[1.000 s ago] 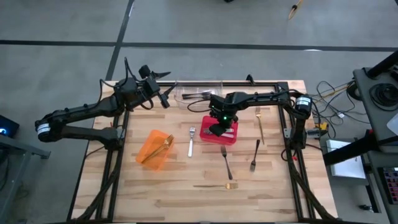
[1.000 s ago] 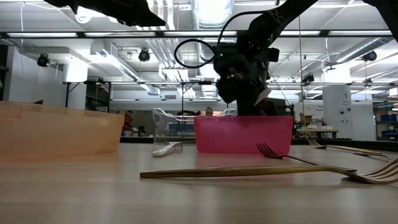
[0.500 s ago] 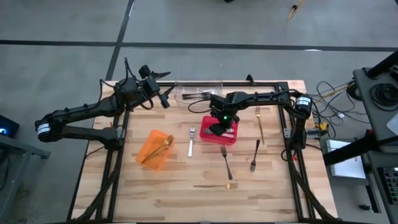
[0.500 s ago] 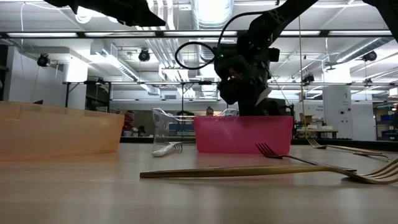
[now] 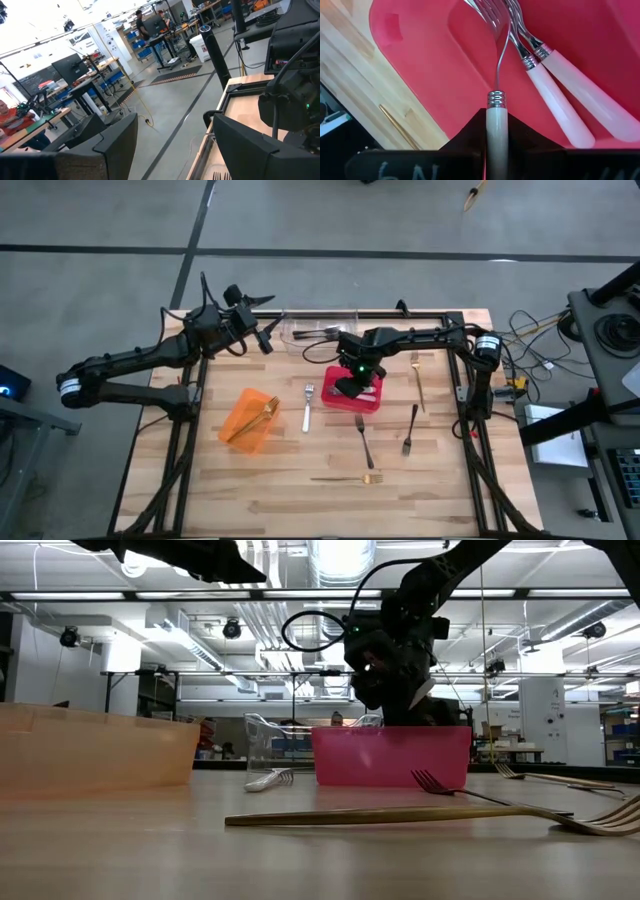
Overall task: Sort silverware by color (type)
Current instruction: Put the white fork into the red bin
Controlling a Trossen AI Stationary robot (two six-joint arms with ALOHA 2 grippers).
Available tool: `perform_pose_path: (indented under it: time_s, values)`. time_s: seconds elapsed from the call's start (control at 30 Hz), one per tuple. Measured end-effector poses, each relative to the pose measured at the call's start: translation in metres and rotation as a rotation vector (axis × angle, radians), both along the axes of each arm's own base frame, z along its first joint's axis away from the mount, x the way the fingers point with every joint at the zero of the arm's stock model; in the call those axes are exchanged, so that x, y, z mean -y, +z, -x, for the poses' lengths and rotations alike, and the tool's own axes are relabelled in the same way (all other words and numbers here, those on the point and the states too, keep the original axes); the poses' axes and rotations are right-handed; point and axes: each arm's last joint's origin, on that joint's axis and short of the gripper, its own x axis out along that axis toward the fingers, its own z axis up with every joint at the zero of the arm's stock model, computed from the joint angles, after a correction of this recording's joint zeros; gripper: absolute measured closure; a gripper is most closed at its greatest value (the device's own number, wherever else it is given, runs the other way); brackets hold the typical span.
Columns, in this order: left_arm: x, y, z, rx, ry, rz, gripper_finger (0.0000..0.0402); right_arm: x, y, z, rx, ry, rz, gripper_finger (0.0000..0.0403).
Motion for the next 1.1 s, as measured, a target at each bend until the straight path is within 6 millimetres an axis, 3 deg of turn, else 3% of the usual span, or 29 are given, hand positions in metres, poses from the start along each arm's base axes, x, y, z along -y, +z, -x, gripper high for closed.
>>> perform_pose_path:
  time_s: [0.57,1.1]
  values:
    - [0.0,-0.0001,0.0,-0.001,0.0,0.0,0.0161,-0.0008,0.0007,-0.0009,0.02,0.01,-0.032,0.036]
    - [0.0,-0.0001,-0.0001,-0.001,0.0,0.0,0.0161,0.0005,0.0004,-0.0016,0.018,0.0,0.005,0.0267]
